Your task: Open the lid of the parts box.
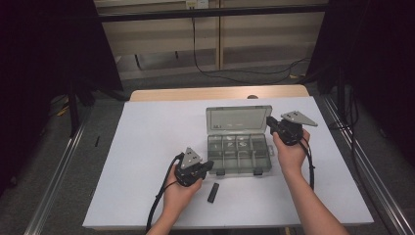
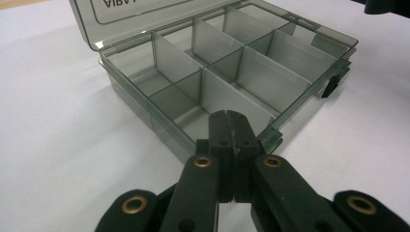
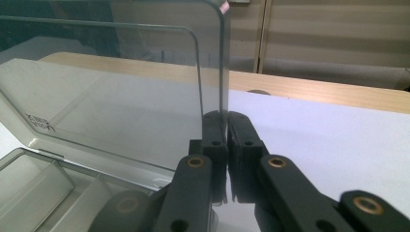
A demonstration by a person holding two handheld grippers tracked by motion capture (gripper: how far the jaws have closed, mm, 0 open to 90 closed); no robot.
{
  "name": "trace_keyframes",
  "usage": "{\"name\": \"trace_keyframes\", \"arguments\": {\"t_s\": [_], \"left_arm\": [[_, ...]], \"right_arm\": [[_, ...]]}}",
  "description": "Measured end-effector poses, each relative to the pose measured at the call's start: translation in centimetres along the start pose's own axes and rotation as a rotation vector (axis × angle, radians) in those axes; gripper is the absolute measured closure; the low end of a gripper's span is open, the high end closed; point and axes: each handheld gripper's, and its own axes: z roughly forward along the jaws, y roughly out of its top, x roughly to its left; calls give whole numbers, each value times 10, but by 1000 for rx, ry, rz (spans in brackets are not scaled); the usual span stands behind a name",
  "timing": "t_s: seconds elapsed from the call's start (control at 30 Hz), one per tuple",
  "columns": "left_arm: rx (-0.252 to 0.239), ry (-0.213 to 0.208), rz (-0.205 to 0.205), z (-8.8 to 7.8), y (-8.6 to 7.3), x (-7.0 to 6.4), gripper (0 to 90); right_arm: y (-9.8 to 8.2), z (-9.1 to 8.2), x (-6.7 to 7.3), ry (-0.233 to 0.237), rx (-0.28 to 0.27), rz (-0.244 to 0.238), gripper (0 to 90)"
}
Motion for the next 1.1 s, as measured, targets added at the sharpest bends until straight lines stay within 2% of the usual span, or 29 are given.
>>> {"name": "trace_keyframes", "arguments": {"t_s": [0.23,0.37,1.1], "left_arm": [[0,2,-2,0,0,0,900],[-1,3,-2,0,0,0,900],[-4,3,-2,0,0,0,900]], "right_arm": [[0,3,1,-10,14,-12,868],[-2,5,0,-6,24,3,867],[-1,11,-1,-12,30,7,866]]}}
